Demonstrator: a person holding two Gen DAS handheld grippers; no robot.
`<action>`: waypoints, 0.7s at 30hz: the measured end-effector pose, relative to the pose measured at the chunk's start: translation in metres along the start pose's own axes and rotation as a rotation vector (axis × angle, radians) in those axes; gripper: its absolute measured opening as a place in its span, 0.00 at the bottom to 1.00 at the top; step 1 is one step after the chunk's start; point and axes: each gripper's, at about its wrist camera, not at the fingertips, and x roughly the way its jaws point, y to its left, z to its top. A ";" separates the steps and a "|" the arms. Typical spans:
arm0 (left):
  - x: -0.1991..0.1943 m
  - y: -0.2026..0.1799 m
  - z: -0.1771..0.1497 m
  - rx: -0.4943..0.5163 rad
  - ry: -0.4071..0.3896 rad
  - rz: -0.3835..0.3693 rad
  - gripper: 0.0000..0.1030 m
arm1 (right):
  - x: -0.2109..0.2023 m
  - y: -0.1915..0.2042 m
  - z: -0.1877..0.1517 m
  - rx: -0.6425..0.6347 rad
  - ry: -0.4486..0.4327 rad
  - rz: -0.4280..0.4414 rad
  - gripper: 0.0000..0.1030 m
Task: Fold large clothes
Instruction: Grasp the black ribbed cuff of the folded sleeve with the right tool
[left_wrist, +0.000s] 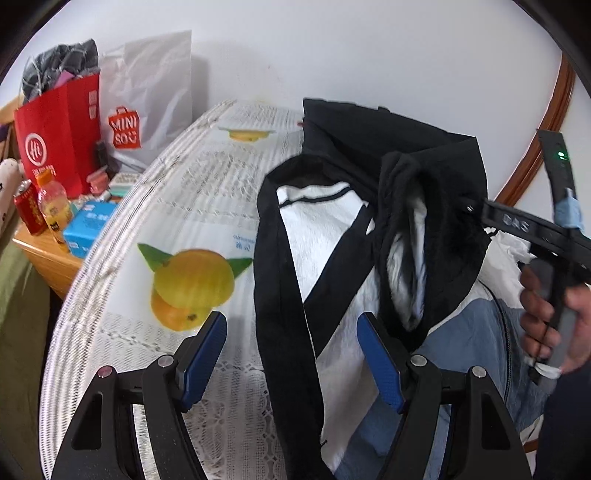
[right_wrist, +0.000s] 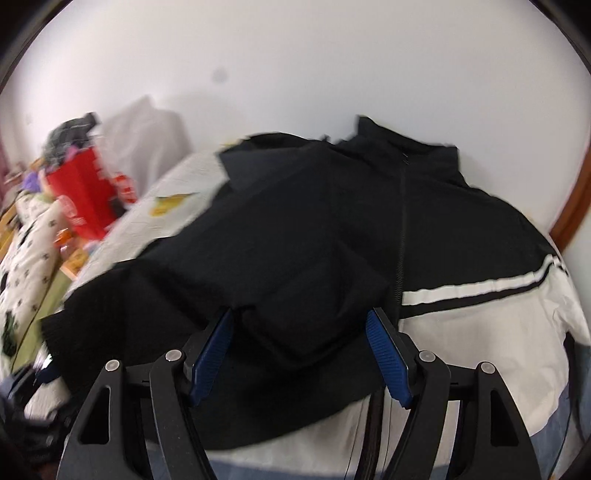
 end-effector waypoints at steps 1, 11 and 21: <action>0.003 -0.001 0.000 -0.001 0.005 0.006 0.68 | 0.006 -0.003 0.000 0.014 -0.005 0.010 0.59; 0.011 -0.013 -0.004 0.066 -0.006 0.080 0.68 | 0.023 -0.057 0.015 0.108 -0.018 0.044 0.10; 0.011 -0.019 -0.007 0.077 -0.017 0.130 0.69 | -0.018 -0.083 0.004 0.056 -0.038 -0.153 0.54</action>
